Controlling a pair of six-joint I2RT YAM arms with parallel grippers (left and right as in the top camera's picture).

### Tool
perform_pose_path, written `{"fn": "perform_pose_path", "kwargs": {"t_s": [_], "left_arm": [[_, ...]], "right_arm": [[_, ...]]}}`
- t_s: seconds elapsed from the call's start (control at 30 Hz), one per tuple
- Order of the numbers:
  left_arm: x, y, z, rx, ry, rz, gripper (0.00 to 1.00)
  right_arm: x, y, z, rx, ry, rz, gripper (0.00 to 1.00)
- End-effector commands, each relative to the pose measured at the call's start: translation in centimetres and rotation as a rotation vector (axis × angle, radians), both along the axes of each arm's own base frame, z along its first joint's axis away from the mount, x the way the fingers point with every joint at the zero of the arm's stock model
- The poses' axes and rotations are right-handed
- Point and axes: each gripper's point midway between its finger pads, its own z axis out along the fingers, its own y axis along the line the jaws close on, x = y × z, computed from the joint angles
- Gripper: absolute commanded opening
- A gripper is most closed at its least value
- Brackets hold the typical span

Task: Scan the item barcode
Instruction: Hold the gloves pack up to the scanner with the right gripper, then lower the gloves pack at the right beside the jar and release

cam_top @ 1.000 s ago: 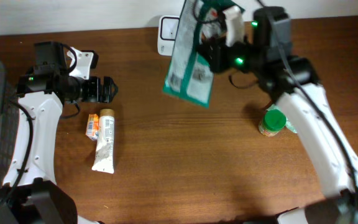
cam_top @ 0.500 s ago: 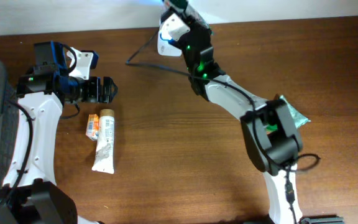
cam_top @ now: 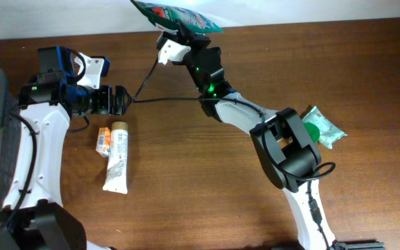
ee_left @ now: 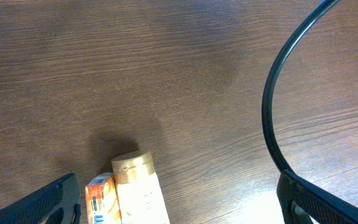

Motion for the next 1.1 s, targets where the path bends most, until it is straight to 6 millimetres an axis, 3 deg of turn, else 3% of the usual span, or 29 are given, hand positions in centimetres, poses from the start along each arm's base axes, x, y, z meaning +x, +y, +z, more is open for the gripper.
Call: {"fn": "perform_pose_path", "kwargs": {"t_s": [0.0,0.1,0.23,0.33,0.4,0.47,0.6,0.73,0.83,0.9,1.0,1.07], "left_arm": [[0.0,0.0,1.4,-0.003,-0.037,0.005,0.99],[0.0,0.0,1.5,-0.003,-0.037,0.005,0.99],[0.0,0.0,1.4,-0.003,-0.037,0.005,0.99],[0.0,0.0,1.4,-0.003,-0.037,0.005,0.99],[0.0,0.0,1.5,-0.003,-0.037,0.005,0.99],[0.0,0.0,1.4,-0.003,-0.037,0.005,0.99],[0.0,0.0,1.5,-0.003,-0.037,0.005,0.99],[0.0,0.0,1.5,-0.003,-0.037,0.005,0.99],[0.1,0.0,1.5,-0.002,-0.038,0.005,0.99],[0.0,0.0,1.5,-0.003,-0.037,0.005,0.99],[0.0,0.0,1.4,-0.003,-0.037,0.005,0.99],[0.0,0.0,1.4,-0.003,-0.037,0.005,0.99]], "right_arm": [[-0.1,0.3,1.0,0.076,0.029,0.024,0.04],[0.1,-1.2,2.1,0.188,0.131,0.017,0.04],[-0.9,-5.6,8.4,0.454,0.26,-0.001,0.04],[-4.8,-9.2,11.9,0.584,0.488,-0.02,0.04],[-7.6,-10.9,12.1,0.595,0.614,-0.048,0.04],[-12.9,-14.9,10.6,0.684,0.848,-0.2,0.04],[-19.2,-19.5,8.2,0.855,1.115,-0.391,0.04],[-25.0,-23.6,2.6,0.853,1.435,-0.614,0.04],[-26.2,-25.7,-0.5,0.815,1.551,-0.721,0.04],[-26.3,-26.0,-2.7,0.758,1.626,-0.75,0.04],[-26.2,-26.3,-8.0,0.631,1.794,-0.824,0.04],[-26.4,-27.0,-10.3,0.581,1.851,-0.894,0.05]]}}
